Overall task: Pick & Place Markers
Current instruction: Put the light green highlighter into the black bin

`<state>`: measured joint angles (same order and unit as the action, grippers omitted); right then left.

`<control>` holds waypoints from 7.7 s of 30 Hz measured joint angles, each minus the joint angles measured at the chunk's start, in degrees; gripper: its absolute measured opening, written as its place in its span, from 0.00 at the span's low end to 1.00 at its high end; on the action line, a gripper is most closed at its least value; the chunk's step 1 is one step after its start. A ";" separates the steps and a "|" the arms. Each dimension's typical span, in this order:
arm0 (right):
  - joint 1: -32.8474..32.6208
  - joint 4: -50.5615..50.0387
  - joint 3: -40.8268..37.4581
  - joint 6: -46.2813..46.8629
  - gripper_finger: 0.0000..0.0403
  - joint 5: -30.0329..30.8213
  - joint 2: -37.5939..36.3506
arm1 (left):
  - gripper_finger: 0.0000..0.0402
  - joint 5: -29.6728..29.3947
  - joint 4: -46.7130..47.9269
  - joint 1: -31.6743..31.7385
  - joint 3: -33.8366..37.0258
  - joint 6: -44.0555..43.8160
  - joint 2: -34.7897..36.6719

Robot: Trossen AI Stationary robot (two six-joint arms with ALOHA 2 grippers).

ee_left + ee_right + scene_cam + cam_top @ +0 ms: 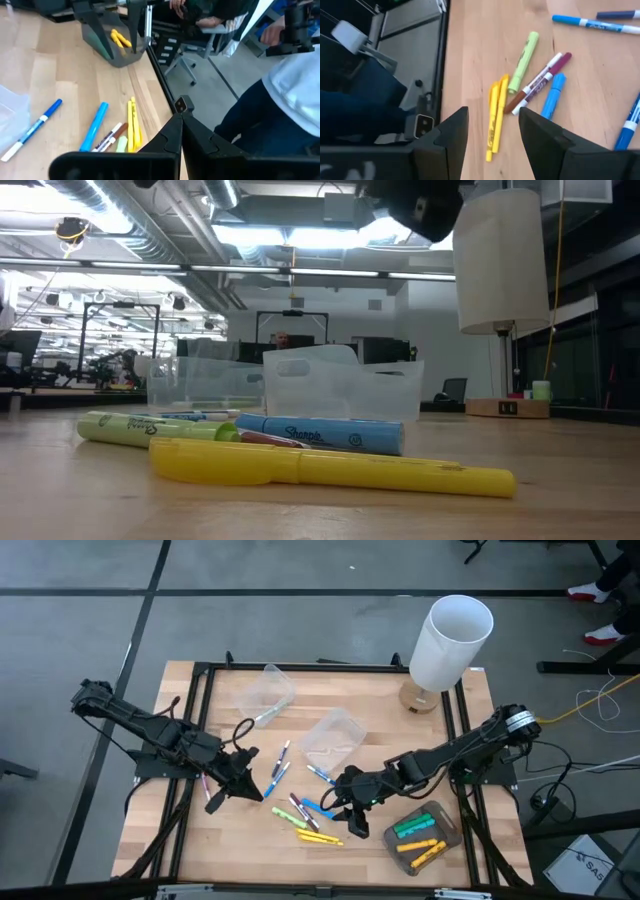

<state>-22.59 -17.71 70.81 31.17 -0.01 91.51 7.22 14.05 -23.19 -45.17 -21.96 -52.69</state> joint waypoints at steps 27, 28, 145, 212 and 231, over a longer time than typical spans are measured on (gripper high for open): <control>0.00 -0.62 0.00 0.32 0.43 0.39 6.44 | 0.19 0.31 4.57 -4.87 0.00 3.89 -19.25; 0.00 -0.68 0.00 -0.24 0.43 0.40 6.53 | 0.21 0.31 4.87 -4.87 0.00 4.20 -19.68; 0.00 -13.45 16.02 0.32 0.43 13.66 30.22 | 0.49 -12.10 -2.00 -3.91 -0.02 16.70 -43.18; -0.02 -27.88 24.51 -6.27 0.16 16.45 30.53 | 0.16 -10.15 13.80 -3.29 -6.54 14.34 -35.52; -1.40 -42.40 30.91 -9.38 0.16 16.50 23.68 | 0.16 -16.92 21.21 -3.29 -6.54 11.76 -23.80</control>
<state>-23.99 -60.11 101.71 21.79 16.49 115.18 -9.69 35.27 -26.48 -51.70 -10.20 -76.50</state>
